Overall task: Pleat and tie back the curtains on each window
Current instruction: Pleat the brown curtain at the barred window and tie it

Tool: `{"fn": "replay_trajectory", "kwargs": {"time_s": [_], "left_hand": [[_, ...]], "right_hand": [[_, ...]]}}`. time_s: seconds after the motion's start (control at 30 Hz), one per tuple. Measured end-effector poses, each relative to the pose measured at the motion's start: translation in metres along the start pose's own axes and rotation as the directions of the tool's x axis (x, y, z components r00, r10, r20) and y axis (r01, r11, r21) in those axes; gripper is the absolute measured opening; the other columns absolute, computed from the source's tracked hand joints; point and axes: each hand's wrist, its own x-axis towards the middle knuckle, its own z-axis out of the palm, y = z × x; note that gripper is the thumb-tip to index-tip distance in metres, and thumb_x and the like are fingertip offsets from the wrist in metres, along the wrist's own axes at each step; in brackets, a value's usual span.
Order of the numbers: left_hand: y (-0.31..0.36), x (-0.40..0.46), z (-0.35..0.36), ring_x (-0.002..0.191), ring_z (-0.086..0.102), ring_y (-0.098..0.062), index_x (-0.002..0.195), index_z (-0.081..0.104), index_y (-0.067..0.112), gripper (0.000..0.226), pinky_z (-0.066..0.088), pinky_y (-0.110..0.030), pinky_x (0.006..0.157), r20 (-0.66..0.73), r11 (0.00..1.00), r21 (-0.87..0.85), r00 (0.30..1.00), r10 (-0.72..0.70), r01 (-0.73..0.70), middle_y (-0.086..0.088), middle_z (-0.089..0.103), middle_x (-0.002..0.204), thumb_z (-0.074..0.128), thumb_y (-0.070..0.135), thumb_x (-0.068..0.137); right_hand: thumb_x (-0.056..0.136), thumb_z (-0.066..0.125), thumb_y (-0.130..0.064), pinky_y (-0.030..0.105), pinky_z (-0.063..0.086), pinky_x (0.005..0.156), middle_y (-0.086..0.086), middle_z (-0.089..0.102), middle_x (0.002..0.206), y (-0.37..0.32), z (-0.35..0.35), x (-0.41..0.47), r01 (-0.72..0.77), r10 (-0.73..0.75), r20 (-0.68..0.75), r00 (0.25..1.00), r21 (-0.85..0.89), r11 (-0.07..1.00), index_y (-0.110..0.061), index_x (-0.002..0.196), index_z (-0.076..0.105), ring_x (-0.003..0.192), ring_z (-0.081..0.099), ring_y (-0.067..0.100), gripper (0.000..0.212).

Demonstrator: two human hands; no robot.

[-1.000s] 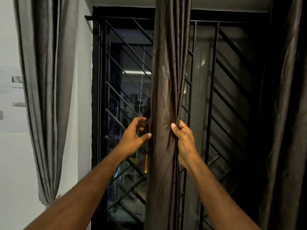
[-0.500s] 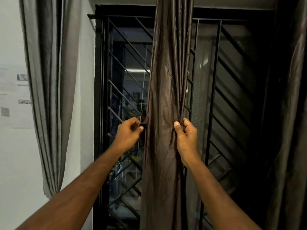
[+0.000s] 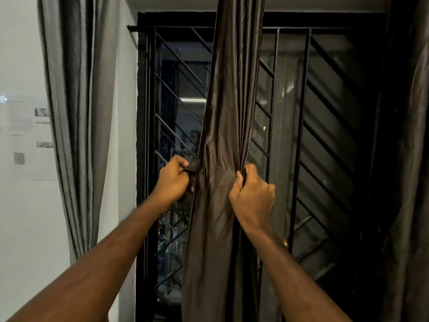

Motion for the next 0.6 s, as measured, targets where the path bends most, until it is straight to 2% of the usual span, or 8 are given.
{"fn": "replay_trajectory", "kwargs": {"time_s": [0.07,0.17,0.2,0.27,0.33,0.43,0.53,0.6], "left_hand": [[-0.002,0.003,-0.002,0.068,0.055,-0.024,0.082,0.06,0.019,0.027,0.041,-0.034,0.066,0.046,0.997,-0.072,0.998,-0.033,0.036,-0.004,0.061,0.073,0.042,-0.001,0.088],[-0.001,0.001,0.001,0.076,0.063,-0.033,0.067,0.07,0.021,0.031,0.045,-0.04,0.075,0.093,0.989,-0.144,0.995,-0.031,0.044,-0.006,0.068,0.07,0.049,0.032,0.087],[0.003,-0.003,0.005,0.078,0.067,-0.033,0.072,0.072,0.017,0.041,0.049,-0.04,0.076,0.122,0.989,-0.151,0.992,0.006,0.013,-0.008,0.072,0.074,0.051,0.045,0.093],[0.015,-0.014,0.016,0.068,0.067,-0.018,0.072,0.069,0.014,0.056,0.051,-0.031,0.067,0.198,0.984,-0.159,0.974,0.114,-0.082,-0.002,0.071,0.07,0.048,0.059,0.097],[0.027,-0.022,0.029,0.055,0.057,-0.007,0.066,0.062,0.017,0.047,0.045,-0.022,0.056,0.234,0.966,-0.226,0.956,0.176,-0.122,0.006,0.061,0.059,0.049,0.053,0.094],[0.029,-0.021,0.037,0.049,0.053,-0.003,0.062,0.059,0.018,0.042,0.041,-0.017,0.05,0.224,0.942,-0.317,0.956,0.192,-0.115,0.008,0.058,0.053,0.052,0.05,0.088],[0.023,-0.02,0.035,0.062,0.065,-0.005,0.075,0.066,0.014,0.04,0.048,-0.017,0.058,0.248,0.951,-0.294,0.954,0.169,-0.092,0.005,0.067,0.066,0.057,0.052,0.083],[0.021,-0.02,0.032,0.07,0.069,-0.004,0.083,0.069,0.014,0.028,0.052,-0.017,0.064,0.259,0.947,-0.313,0.954,0.152,-0.066,0.005,0.072,0.071,0.062,0.04,0.089]], "right_hand": [[0.098,0.057,-0.025,0.045,0.048,0.079,0.002,0.068,0.071,0.0,0.0,0.0,-0.003,0.003,0.001,1.0,0.0,1.0,-0.016,0.106,0.057,0.066,0.065,0.028,0.013],[0.097,0.058,-0.025,0.043,0.047,0.074,0.0,0.063,0.065,-0.008,-0.003,-0.002,0.016,-0.017,0.006,1.0,0.048,0.999,-0.015,0.099,0.057,0.06,0.061,0.026,0.01],[0.097,0.06,-0.024,0.042,0.047,0.071,-0.001,0.061,0.063,-0.013,-0.004,-0.004,0.033,-0.033,0.003,0.999,0.077,0.996,-0.015,0.095,0.057,0.057,0.059,0.026,0.009],[0.095,0.063,-0.022,0.039,0.046,0.066,0.0,0.06,0.063,-0.025,-0.006,-0.01,0.073,-0.075,0.01,0.997,0.136,0.988,-0.016,0.09,0.055,0.056,0.058,0.026,0.011],[0.094,0.061,-0.022,0.037,0.047,0.062,0.002,0.063,0.068,-0.034,-0.004,-0.016,0.075,-0.091,0.056,0.994,0.238,0.968,-0.016,0.09,0.054,0.06,0.061,0.027,0.01],[0.094,0.057,-0.02,0.042,0.053,0.06,0.0,0.065,0.076,-0.031,0.001,-0.019,-0.014,-0.044,0.13,0.991,0.411,0.912,-0.015,0.094,0.057,0.067,0.063,0.019,0.005],[0.093,0.057,-0.019,0.039,0.056,0.078,-0.002,0.065,0.096,-0.018,0.004,-0.023,-0.019,-0.124,0.244,0.962,0.51,0.86,-0.013,0.111,0.065,0.089,0.064,0.013,0.021],[0.094,0.059,-0.028,0.041,0.053,0.086,-0.004,0.063,0.102,-0.01,0.005,-0.026,0.012,-0.234,0.348,0.908,0.537,0.843,-0.013,0.115,0.067,0.098,0.061,0.013,0.027]]}}
